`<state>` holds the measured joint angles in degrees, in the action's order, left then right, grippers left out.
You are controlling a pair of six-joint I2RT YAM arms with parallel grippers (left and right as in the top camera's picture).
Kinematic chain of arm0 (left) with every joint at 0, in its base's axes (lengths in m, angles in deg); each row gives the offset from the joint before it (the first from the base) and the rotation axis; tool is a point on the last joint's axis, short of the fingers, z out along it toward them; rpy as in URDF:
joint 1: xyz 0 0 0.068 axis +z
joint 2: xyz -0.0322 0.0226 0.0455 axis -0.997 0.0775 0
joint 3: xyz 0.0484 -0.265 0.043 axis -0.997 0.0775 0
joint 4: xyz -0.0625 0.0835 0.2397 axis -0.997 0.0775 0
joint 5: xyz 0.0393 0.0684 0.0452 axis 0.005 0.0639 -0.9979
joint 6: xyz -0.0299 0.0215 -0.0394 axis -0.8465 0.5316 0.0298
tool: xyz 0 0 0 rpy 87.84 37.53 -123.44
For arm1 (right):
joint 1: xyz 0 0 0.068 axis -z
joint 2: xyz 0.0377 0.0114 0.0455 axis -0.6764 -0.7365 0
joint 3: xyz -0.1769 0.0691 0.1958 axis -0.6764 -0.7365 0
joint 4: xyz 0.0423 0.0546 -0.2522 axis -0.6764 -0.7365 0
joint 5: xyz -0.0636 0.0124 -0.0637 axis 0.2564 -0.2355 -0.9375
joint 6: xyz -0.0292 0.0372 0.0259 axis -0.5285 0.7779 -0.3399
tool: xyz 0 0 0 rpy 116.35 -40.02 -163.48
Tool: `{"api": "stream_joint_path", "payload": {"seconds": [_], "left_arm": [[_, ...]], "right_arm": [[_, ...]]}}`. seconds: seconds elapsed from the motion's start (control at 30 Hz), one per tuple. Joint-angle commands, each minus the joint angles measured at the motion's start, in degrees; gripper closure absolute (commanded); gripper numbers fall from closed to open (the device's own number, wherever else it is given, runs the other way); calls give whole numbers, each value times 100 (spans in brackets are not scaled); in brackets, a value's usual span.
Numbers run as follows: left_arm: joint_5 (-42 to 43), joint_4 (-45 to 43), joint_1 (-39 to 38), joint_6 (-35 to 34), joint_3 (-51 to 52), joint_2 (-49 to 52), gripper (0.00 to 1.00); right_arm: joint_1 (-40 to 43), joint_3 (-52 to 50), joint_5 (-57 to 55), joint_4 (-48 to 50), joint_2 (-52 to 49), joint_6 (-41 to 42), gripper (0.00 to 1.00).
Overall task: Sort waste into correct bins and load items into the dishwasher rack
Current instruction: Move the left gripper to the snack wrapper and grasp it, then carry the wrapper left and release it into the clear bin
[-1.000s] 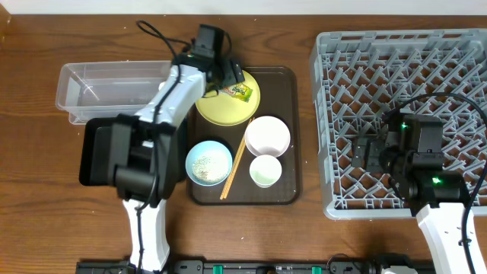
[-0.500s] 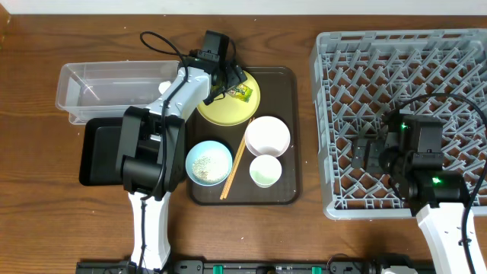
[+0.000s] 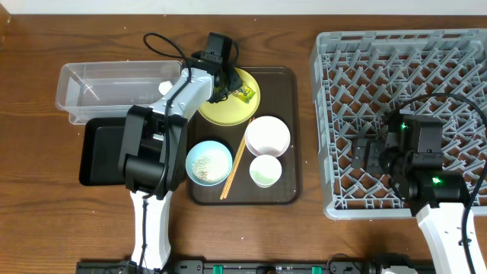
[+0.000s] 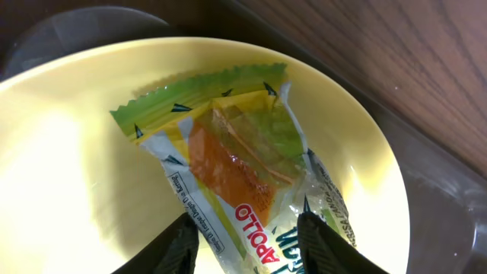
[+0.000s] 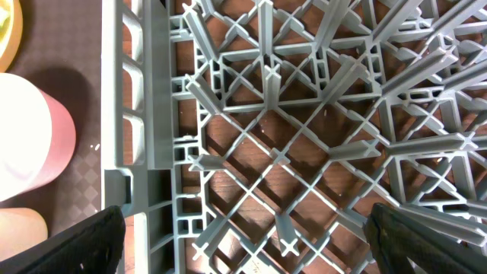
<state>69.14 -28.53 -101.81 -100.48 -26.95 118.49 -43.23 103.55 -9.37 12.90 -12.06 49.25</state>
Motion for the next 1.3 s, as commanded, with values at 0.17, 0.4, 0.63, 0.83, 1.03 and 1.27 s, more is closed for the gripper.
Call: {"api": "stream_joint_path", "payload": {"seconds": [0.17, 0.4, 0.63, 0.83, 1.03, 1.27], "left_arm": [[-31, 63, -20, 9, -39, 197, 74], [-31, 260, -17, 33, -39, 197, 89], [-31, 385, -17, 682, -42, 94, 94], [-31, 691, -2, 1145, -42, -481, 94], [-52, 1110, 319, 1180, -42, -1416, 94], [-400, 1526, 1147, 1176, -42, -2140, 94]], "right_arm": [[-85, 120, 42, -31, -9, 28, 1], [-85, 120, 42, -37, -7, 28, 1], [-85, 120, 39, -33, -7, 26, 1], [-85, 120, 39, -37, -7, 26, 1], [-85, 120, 39, -37, -9, 26, 1], [-85, 120, 39, -42, -9, 26, 1]]}}
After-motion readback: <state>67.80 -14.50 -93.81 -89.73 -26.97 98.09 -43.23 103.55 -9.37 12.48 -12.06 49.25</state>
